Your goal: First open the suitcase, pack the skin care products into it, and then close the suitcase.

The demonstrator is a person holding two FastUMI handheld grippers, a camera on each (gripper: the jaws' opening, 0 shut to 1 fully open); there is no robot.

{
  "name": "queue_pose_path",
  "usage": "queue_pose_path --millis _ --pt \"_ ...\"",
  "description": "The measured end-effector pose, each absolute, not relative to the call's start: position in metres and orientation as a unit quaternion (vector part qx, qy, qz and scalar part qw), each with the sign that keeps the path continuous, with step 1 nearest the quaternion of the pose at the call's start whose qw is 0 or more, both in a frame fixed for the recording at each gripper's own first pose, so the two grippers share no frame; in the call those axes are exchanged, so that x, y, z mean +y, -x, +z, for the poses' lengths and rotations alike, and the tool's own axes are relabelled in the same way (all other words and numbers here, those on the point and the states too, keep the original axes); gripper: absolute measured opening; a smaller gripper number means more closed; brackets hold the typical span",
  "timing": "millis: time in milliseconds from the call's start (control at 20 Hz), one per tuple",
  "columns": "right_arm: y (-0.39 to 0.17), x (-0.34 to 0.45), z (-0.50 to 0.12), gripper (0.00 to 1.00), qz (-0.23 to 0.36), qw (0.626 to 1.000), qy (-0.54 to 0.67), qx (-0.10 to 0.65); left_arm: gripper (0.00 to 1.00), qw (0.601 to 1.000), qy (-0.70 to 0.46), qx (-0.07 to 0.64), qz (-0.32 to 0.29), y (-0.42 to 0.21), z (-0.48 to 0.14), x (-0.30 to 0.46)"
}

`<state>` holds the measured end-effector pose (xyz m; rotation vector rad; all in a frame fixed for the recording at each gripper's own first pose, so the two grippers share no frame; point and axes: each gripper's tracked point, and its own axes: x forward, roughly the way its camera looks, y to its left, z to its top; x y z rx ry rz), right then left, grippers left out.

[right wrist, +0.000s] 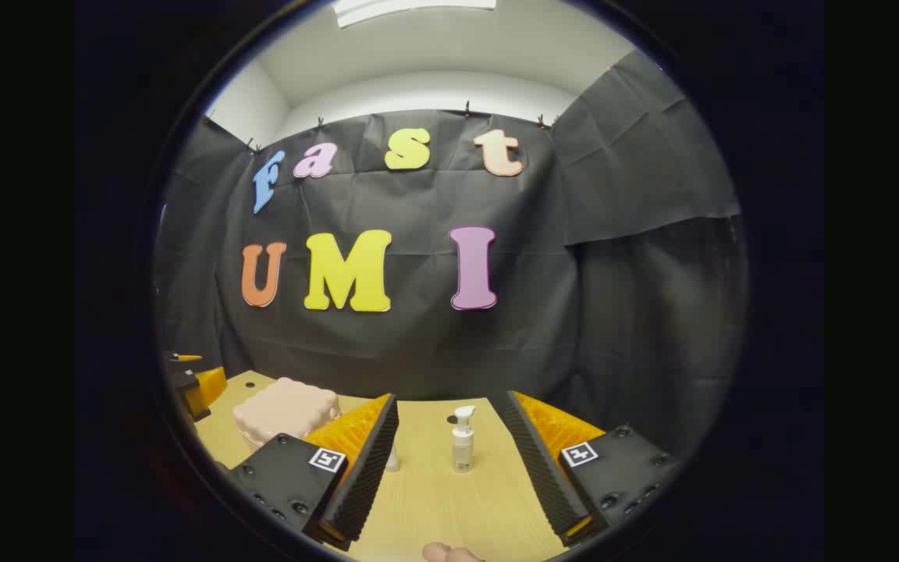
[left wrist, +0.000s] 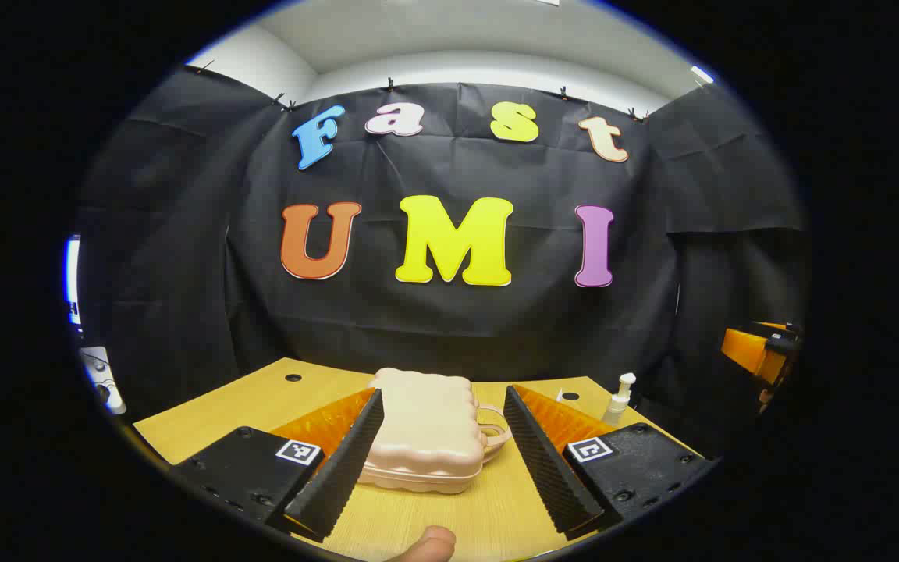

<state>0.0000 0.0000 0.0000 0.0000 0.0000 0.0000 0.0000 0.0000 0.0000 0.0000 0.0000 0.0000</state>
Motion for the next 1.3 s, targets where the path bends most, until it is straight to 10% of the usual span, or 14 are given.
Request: queue_pose_path --millis 900,1300 --pt "-0.018 0.011 -0.026 0.81 0.015 1.000 0.014 0.018 0.99 1.000 -0.021 0.009 -0.004 -0.012 -0.020 -0.007" --pt "-0.027 -0.021 -0.045 0.80 -0.004 0.999 0.024 0.021 0.99 0.957 -0.285 -0.048 -0.011 -0.062 -0.056 -0.045"
